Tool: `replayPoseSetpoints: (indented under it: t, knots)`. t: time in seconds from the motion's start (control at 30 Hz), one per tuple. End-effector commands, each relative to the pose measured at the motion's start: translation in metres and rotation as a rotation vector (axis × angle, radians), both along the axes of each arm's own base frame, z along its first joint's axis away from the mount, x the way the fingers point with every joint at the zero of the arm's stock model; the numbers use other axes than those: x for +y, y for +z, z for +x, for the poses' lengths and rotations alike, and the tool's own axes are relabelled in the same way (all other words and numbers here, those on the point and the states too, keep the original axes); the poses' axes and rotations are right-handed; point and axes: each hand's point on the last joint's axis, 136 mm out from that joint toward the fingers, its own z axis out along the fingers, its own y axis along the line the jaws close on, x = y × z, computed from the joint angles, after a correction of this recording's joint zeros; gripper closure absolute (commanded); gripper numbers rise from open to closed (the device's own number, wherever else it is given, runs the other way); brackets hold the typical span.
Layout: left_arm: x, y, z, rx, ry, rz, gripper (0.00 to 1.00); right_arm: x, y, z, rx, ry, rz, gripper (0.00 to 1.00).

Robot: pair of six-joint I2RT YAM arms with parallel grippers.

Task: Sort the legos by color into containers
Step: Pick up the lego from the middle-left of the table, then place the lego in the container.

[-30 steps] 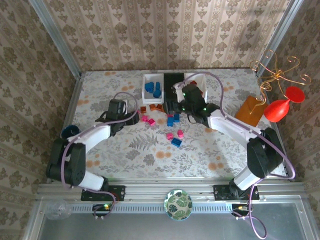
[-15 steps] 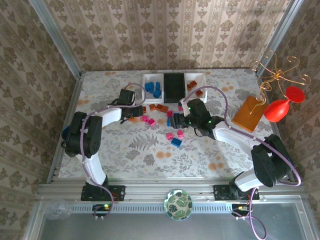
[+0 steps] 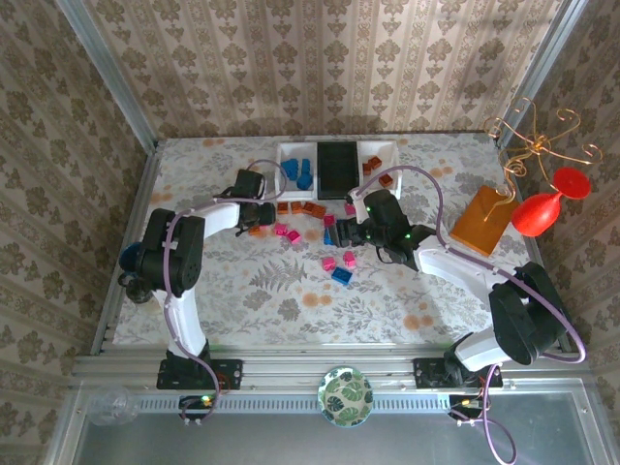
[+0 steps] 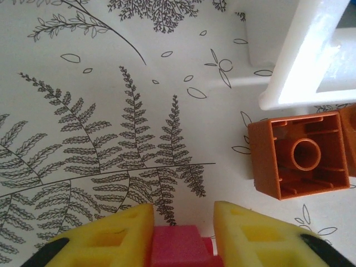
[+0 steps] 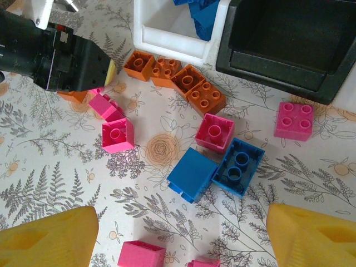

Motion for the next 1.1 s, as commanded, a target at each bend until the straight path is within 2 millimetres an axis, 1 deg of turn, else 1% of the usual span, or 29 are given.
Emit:
replayPoseSetpoints:
  t: [0.0,0.1,0.17,0.2,0.27,0.33,0.47,0.57,0.67,0.7,0.8,0.87,0.9,0.93,1.0,1.07]
  knots:
    - [0.003,0.016,-0.002,-0.029,-0.002,0.005,0.7,-0.003,0.004,0.0,-0.025,-0.011,-0.007,0.19]
    - [-0.007,0.048,0.0,-0.123,-0.009,-0.029,0.74,-0.006,0.004,0.0,-0.033,-0.024,-0.017,0.19]
    - [-0.02,0.077,-0.001,-0.202,-0.028,-0.055,0.75,-0.014,0.008,0.001,-0.056,-0.059,-0.031,0.19]
    - [-0.028,0.089,-0.002,-0.233,-0.042,-0.066,0.75,-0.02,0.008,0.002,-0.066,-0.086,-0.042,0.19]
    - [-0.047,0.114,-0.001,-0.298,-0.075,-0.099,0.75,-0.036,0.021,0.003,-0.12,-0.158,-0.041,0.18]
    - [-0.073,0.129,-0.001,-0.336,-0.125,-0.132,0.75,-0.05,0.027,0.004,-0.155,-0.22,-0.034,0.17]
    - [-0.111,0.14,0.015,-0.359,-0.177,-0.152,0.75,-0.073,0.04,0.0,-0.221,-0.309,-0.027,0.16]
    - [-0.138,0.142,0.031,-0.377,-0.22,-0.152,0.74,-0.08,0.044,-0.003,-0.243,-0.332,-0.02,0.16]
    - [-0.165,0.137,0.05,-0.357,-0.261,-0.141,0.73,-0.082,0.045,-0.003,-0.248,-0.338,-0.022,0.16]
    - [-0.173,0.14,0.058,-0.365,-0.27,-0.133,0.73,-0.083,0.045,-0.004,-0.249,-0.34,-0.023,0.16]
    - [-0.186,0.127,0.082,-0.342,-0.274,-0.089,0.69,-0.084,0.046,-0.004,-0.252,-0.343,-0.018,0.16]
    - [-0.194,0.121,0.093,-0.329,-0.28,-0.074,0.65,-0.085,0.046,-0.005,-0.254,-0.343,-0.02,0.16]
    - [-0.198,0.121,0.098,-0.327,-0.285,-0.071,0.62,-0.086,0.045,-0.006,-0.256,-0.346,-0.026,0.16]
    - [-0.201,0.123,0.102,-0.327,-0.289,-0.067,0.58,-0.087,0.044,-0.006,-0.257,-0.352,-0.033,0.15]
    - [-0.203,0.135,0.106,-0.334,-0.298,-0.061,0.5,-0.09,0.039,-0.004,-0.256,-0.365,-0.044,0.15]
    - [-0.203,0.152,0.102,-0.351,-0.31,-0.065,0.43,-0.088,0.031,-0.002,-0.24,-0.363,-0.053,0.14]
